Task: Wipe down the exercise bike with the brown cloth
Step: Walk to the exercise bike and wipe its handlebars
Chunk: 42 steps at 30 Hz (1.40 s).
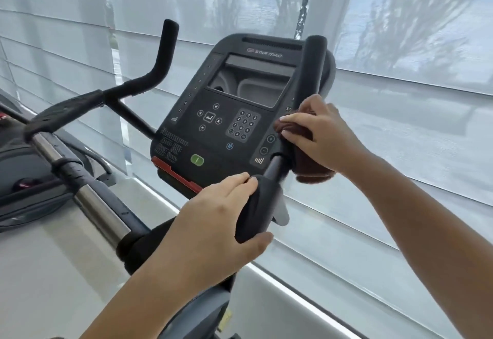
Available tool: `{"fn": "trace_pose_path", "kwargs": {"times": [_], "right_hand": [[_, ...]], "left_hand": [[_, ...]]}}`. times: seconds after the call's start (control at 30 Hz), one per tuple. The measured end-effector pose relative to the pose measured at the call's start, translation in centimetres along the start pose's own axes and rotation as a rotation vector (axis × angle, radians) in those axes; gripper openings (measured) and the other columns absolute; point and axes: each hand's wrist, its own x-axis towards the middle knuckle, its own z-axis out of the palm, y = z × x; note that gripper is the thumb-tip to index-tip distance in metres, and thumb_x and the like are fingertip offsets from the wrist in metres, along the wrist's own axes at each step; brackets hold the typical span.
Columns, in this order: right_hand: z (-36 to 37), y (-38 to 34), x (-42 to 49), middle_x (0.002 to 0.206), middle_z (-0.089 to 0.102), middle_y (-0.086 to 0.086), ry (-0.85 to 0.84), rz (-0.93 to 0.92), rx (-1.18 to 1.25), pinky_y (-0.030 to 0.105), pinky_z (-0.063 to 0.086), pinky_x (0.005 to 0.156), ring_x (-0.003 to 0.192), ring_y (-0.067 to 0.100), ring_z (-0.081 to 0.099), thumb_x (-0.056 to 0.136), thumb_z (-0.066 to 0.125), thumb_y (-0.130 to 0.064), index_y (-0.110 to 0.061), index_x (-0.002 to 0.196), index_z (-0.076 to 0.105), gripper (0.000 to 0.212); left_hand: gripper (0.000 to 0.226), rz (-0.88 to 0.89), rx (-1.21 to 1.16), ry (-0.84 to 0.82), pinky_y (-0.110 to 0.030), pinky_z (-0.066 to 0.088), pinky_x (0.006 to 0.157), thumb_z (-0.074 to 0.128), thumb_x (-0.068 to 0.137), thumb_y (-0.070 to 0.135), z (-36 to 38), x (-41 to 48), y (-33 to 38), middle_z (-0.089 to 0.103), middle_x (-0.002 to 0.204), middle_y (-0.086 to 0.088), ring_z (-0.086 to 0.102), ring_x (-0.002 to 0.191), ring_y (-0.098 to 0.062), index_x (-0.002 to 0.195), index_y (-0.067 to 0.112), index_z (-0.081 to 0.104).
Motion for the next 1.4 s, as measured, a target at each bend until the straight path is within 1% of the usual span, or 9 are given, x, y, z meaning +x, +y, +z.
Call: {"fn": "trace_pose_path", "kwargs": {"times": [0.13, 0.3, 0.4, 0.47, 0.63, 0.93, 1.03, 1.17, 1.4], "right_hand": [[0.0, -3.1, -2.6, 0.100, 0.048, 0.001, -0.006, -0.074, 0.088, 0.034, 0.039, 0.090, 0.096, 0.027, 0.049, 0.082, 0.055, -0.040, -0.023, 0.105, 0.069, 0.032], [-0.5, -5.3, -5.6, 0.103, 0.048, 0.004, -0.078, -0.104, 0.243, 0.018, 0.038, 0.091, 0.097, 0.008, 0.052, 0.083, 0.055, -0.035, -0.025, 0.113, 0.064, 0.033], [-1.4, -4.4, -3.3, 0.103, 0.046, 0.003, 0.076, -0.034, 0.144, 0.012, 0.036, 0.090, 0.090, 0.004, 0.050, 0.081, 0.061, -0.031, -0.019, 0.113, 0.064, 0.034], [-1.5, -3.8, -1.2, 0.102, 0.045, 0.003, 0.123, 0.060, 0.046, 0.021, 0.039, 0.093, 0.092, 0.015, 0.052, 0.082, 0.062, -0.028, -0.018, 0.112, 0.065, 0.032], [-0.6, -4.9, 1.2, 0.096, 0.048, 0.005, -0.193, 0.098, -0.140, 0.042, 0.042, 0.086, 0.091, 0.026, 0.049, 0.084, 0.064, -0.030, -0.021, 0.100, 0.071, 0.019], [-1.1, -8.2, -2.4, 0.096, 0.050, 0.005, -0.293, -0.046, -0.025, 0.035, 0.043, 0.086, 0.091, 0.025, 0.051, 0.082, 0.058, -0.032, -0.019, 0.099, 0.071, 0.025], [-2.2, -6.8, -2.4, 0.100, 0.051, 0.008, -0.141, 0.013, 0.027, 0.030, 0.042, 0.091, 0.095, 0.021, 0.052, 0.081, 0.061, -0.025, -0.017, 0.105, 0.069, 0.026], [-0.8, -4.4, -2.0, 0.106, 0.046, 0.001, 0.117, 0.160, -0.022, 0.042, 0.040, 0.098, 0.103, 0.024, 0.051, 0.081, 0.061, -0.027, -0.022, 0.113, 0.064, 0.032], [0.5, -7.3, -6.2, 0.103, 0.047, 0.001, 0.069, 0.134, 0.186, 0.014, 0.036, 0.093, 0.099, 0.006, 0.050, 0.080, 0.062, -0.032, -0.030, 0.108, 0.063, 0.028]], "left_hand": [[0.090, 0.050, 0.015, -0.013, -0.015, 0.015, 0.098, 0.017, 0.065, 0.071, -0.1, 0.0, -0.8, 0.028, 0.147, 0.016, 0.031, 0.129, -0.004, 0.143, 0.029, 0.027], [0.088, 0.125, -0.006, -0.091, -0.008, 0.008, 0.093, 0.006, 0.066, 0.075, -0.8, 0.0, -1.8, 0.002, 0.151, 0.024, 0.014, 0.129, 0.003, 0.145, 0.038, 0.000], [0.081, 0.114, -0.045, -0.128, -0.014, 0.012, 0.103, 0.014, 0.075, 0.074, -1.0, -0.1, -1.7, -0.002, 0.151, 0.023, 0.010, 0.131, 0.002, 0.145, 0.037, -0.003], [0.086, 0.102, -0.039, -0.122, -0.019, 0.017, 0.105, 0.008, 0.070, 0.074, -0.8, -0.1, -1.8, 0.004, 0.153, 0.020, 0.017, 0.132, -0.001, 0.146, 0.034, 0.003], [0.075, 0.083, 0.001, -0.120, -0.025, 0.047, 0.081, 0.033, 0.076, 0.062, 0.0, -0.1, -2.1, 0.061, 0.123, -0.003, 0.062, 0.102, -0.015, 0.123, 0.009, 0.057], [0.078, 0.054, 0.016, -0.046, -0.033, 0.052, 0.078, 0.035, 0.070, 0.059, 0.4, -0.2, -2.0, 0.068, 0.108, -0.009, 0.065, 0.097, -0.022, 0.113, 0.000, 0.062], [0.078, 0.060, -0.019, -0.073, -0.030, 0.052, 0.075, 0.035, 0.069, 0.061, 0.1, -0.2, -2.1, 0.068, 0.105, -0.005, 0.066, 0.092, -0.019, 0.112, 0.002, 0.063], [0.077, 0.056, -0.030, -0.083, -0.027, 0.053, 0.071, 0.034, 0.068, 0.061, -0.1, -0.2, -2.1, 0.068, 0.103, -0.002, 0.066, 0.088, -0.016, 0.111, 0.004, 0.064], [0.074, 0.070, -0.057, -0.064, -0.028, 0.052, 0.072, 0.037, 0.071, 0.059, -0.2, -0.1, -2.2, 0.067, 0.103, -0.004, 0.065, 0.088, -0.018, 0.113, 0.003, 0.061]]}}
